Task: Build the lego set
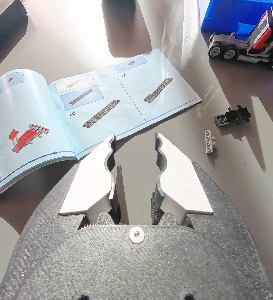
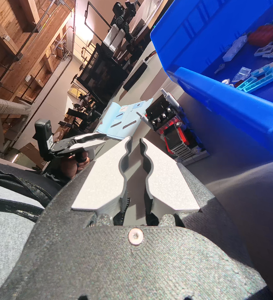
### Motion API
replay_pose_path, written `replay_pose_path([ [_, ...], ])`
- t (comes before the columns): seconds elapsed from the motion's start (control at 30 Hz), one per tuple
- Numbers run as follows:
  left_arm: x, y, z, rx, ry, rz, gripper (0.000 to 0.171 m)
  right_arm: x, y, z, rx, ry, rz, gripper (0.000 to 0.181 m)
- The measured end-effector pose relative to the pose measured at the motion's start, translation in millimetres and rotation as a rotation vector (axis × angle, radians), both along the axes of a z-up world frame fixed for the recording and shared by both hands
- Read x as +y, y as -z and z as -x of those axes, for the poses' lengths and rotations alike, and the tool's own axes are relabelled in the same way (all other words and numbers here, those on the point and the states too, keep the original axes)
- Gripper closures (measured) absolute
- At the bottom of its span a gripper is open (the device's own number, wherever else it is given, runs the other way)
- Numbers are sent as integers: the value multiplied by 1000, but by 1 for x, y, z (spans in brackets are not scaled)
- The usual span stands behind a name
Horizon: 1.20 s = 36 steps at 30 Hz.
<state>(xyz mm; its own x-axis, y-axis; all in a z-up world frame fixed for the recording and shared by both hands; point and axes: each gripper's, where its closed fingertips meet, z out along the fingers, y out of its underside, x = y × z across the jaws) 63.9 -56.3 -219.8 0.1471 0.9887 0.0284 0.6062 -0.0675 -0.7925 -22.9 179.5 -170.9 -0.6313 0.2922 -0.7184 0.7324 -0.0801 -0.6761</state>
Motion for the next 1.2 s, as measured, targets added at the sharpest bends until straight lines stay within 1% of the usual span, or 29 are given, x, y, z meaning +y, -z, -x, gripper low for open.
replay_pose_path([
  [0.23, 1, 1, 0, -8, 8, -18, 123, -1, 2, 1, -1, 3, -14, 172],
  [0.53, 2, 2, -1, -16, 13, -26, 124, -1, 3, 1, -3, 3, -24, 176],
  [1.2, 2, 2, -1, -18, 11, -28, 126, -2, 2, 0, -7, -2, -14, 171],
])
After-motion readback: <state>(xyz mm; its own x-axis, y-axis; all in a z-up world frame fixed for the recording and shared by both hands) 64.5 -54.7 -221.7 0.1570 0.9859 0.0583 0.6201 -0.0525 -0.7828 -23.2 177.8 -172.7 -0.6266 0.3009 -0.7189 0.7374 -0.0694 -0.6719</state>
